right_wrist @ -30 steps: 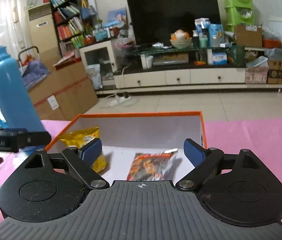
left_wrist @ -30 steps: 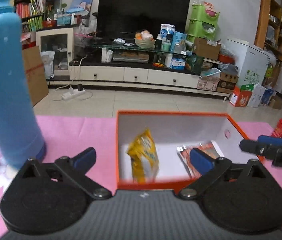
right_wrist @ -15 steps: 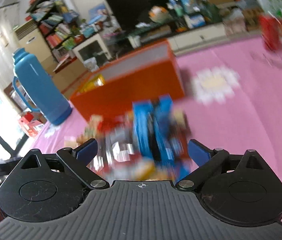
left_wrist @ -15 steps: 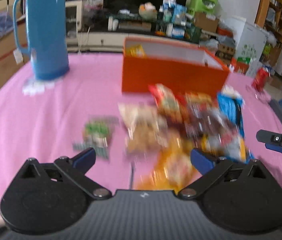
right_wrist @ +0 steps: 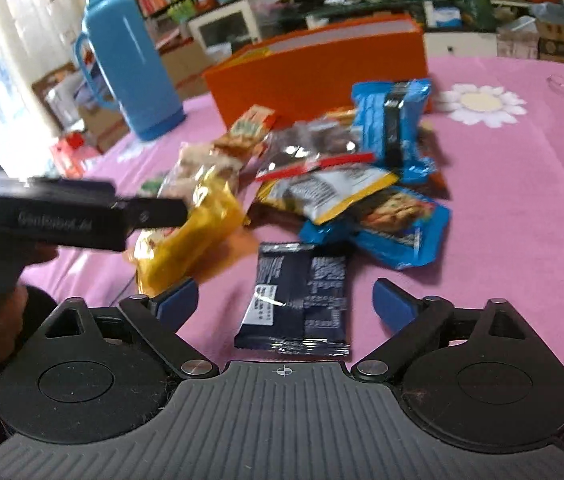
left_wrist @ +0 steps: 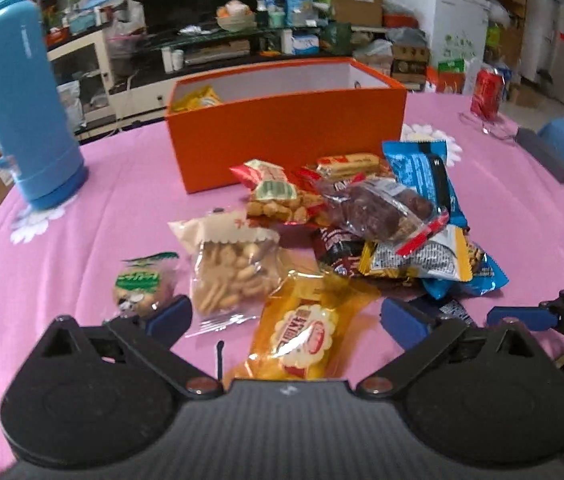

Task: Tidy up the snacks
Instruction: 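Grasp the orange bread bag with the left tool while the right approaches the navy packet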

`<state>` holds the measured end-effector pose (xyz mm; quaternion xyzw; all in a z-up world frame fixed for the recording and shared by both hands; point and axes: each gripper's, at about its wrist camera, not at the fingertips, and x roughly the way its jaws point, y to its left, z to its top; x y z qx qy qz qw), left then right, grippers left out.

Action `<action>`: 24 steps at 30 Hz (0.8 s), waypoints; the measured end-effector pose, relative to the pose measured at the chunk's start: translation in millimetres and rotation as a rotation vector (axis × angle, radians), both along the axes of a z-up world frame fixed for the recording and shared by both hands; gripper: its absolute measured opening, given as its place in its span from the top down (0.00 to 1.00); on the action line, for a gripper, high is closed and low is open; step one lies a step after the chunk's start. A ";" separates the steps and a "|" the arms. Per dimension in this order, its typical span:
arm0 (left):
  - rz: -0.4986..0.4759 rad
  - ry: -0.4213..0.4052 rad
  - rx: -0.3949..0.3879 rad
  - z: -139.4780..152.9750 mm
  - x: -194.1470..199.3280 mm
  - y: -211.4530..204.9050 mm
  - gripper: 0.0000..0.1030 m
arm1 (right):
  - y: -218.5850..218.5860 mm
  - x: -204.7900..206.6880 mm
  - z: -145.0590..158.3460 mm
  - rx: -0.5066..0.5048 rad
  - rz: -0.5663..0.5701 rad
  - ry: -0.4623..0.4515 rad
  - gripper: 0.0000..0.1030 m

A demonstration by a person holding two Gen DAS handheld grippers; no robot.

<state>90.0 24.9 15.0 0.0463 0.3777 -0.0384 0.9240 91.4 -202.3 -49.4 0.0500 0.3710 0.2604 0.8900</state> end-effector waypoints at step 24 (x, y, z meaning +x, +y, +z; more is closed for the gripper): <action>0.155 0.132 -0.117 -39.3 -18.3 56.5 0.51 | 40.1 5.0 -9.0 -0.256 0.023 -0.111 0.51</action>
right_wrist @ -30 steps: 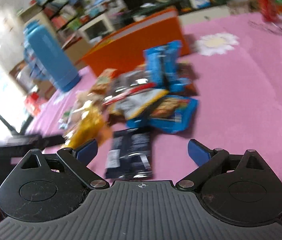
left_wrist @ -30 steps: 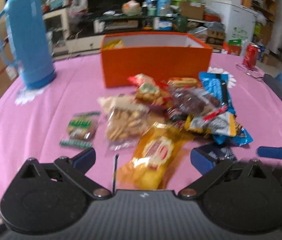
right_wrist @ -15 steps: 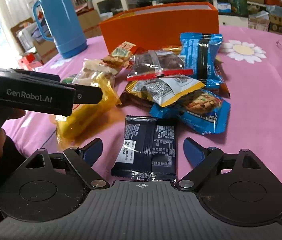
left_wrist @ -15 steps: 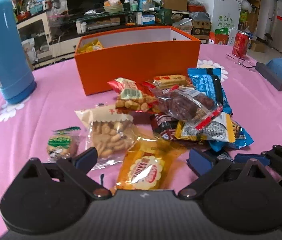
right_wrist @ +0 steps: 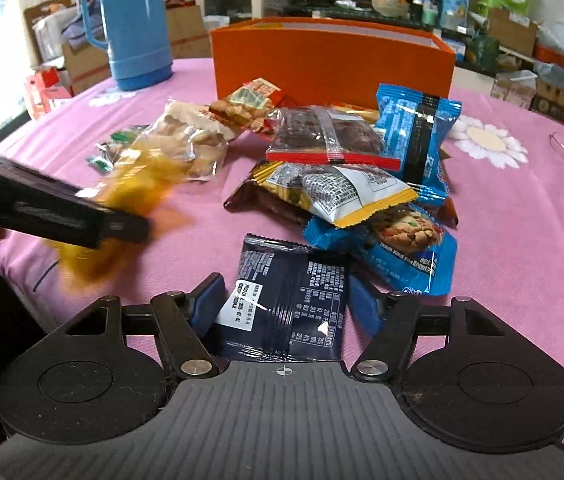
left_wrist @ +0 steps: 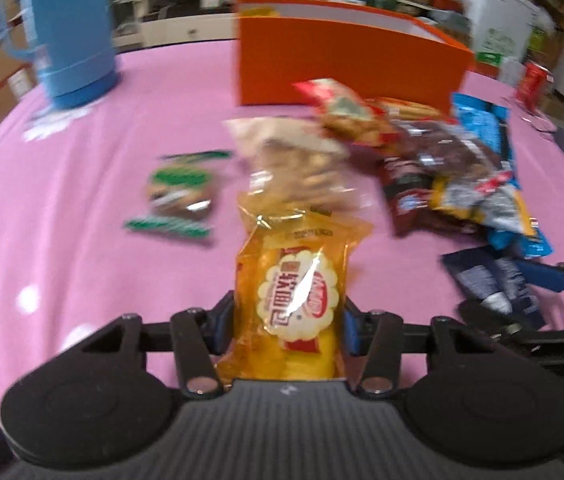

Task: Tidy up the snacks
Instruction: 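Grasp the orange bread bag with the left tool while the right approaches the navy packet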

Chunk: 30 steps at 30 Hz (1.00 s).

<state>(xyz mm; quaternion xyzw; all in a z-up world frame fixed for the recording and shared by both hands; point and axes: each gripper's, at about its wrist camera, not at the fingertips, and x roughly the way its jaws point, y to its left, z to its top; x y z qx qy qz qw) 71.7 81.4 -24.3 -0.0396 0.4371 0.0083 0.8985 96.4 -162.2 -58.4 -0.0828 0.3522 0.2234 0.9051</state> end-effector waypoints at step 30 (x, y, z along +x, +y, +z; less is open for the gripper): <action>0.095 -0.077 -0.046 18.1 -21.3 37.6 0.27 | 17.9 -12.4 5.3 0.271 0.121 0.173 0.33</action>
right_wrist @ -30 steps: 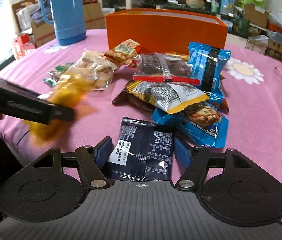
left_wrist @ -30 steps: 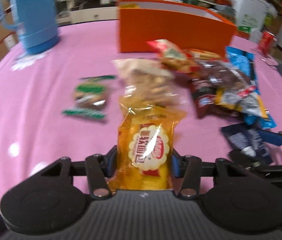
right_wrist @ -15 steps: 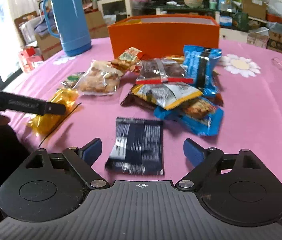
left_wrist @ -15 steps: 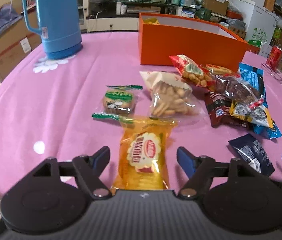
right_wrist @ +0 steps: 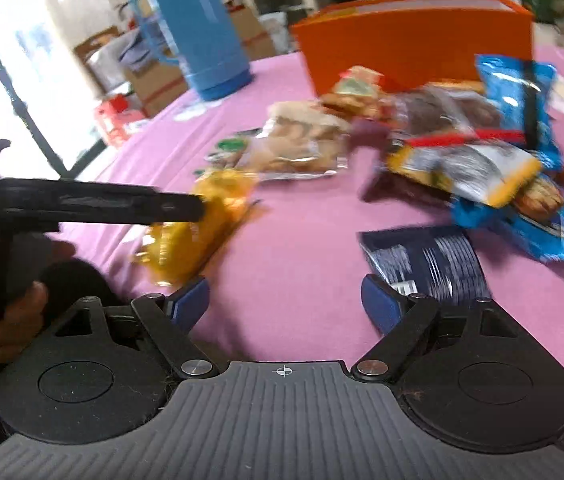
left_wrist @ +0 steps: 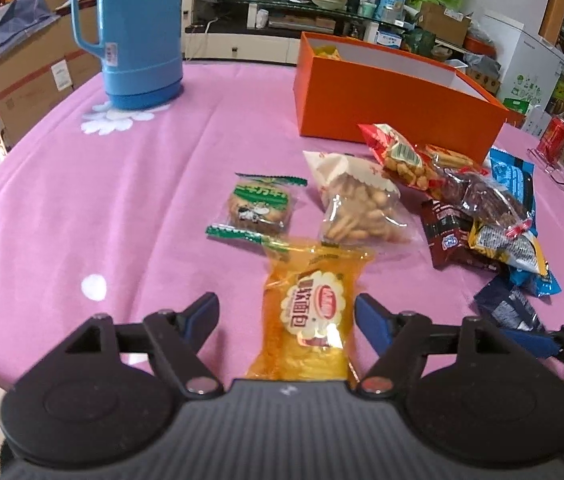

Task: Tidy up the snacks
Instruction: 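Grasp the orange bread bag with the left tool while the right approaches the navy packet, then grasp the navy packet with the right tool while the left holds the bread bag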

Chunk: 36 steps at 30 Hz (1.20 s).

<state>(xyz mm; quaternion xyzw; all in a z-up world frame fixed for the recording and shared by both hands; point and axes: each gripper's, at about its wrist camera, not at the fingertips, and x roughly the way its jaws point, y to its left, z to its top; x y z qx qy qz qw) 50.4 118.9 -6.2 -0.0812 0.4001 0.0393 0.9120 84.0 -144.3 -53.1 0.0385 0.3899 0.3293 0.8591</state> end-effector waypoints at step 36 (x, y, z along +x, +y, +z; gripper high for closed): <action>-0.078 0.049 0.102 -25.0 16.4 -27.8 0.31 | -42.0 22.4 -2.4 -0.237 -0.110 -0.082 0.24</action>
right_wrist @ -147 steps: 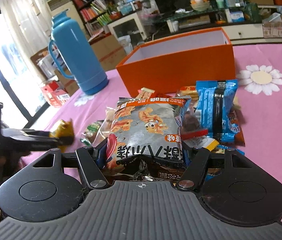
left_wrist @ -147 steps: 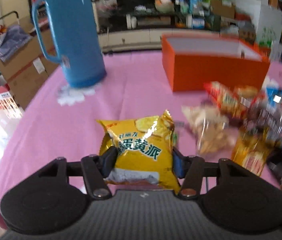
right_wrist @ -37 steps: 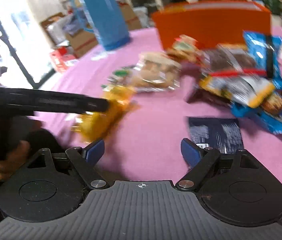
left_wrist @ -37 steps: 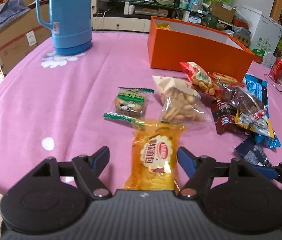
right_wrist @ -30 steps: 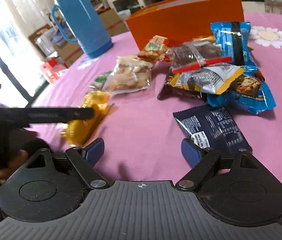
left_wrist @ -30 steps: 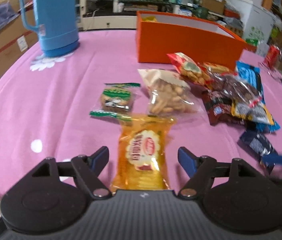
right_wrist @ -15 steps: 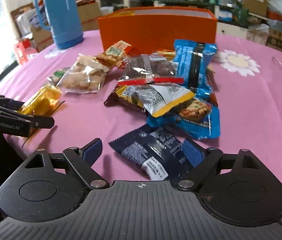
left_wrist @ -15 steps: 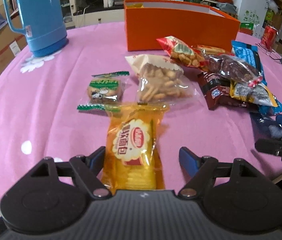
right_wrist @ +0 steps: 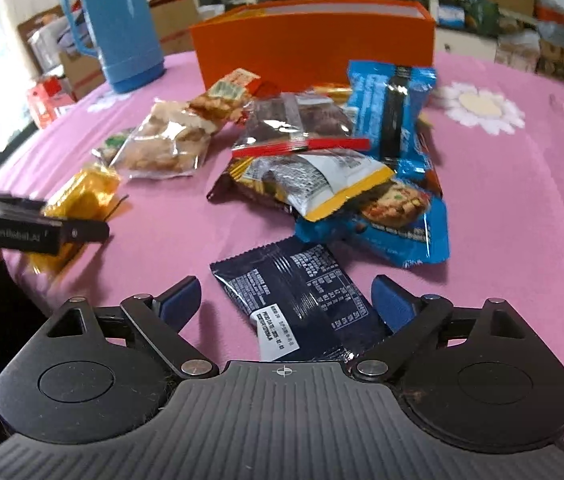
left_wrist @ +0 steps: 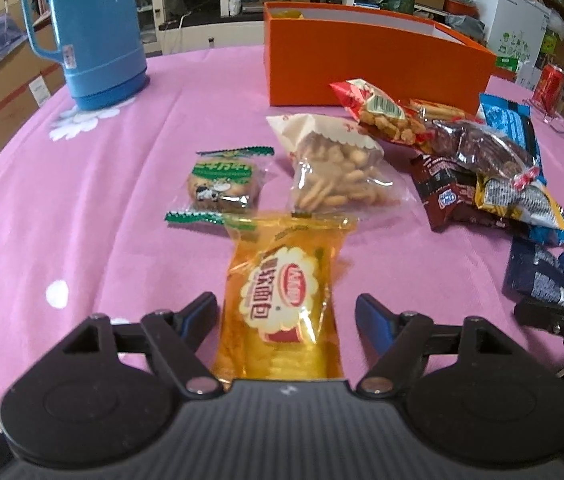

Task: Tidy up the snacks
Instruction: 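Grasp the navy packet with the right tool while the left holds the bread bag, then carry both packets into the orange box and open both tools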

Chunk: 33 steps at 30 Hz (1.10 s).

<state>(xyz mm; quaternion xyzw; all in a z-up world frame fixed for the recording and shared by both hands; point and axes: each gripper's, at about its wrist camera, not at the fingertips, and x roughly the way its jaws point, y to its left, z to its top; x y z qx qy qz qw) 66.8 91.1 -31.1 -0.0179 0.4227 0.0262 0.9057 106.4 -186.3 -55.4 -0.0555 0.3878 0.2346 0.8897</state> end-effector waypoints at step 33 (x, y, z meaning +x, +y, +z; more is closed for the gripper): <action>-0.042 -0.229 -0.148 102.0 270.8 -22.0 0.63 | 30.8 262.1 110.2 0.142 -0.064 -0.318 0.72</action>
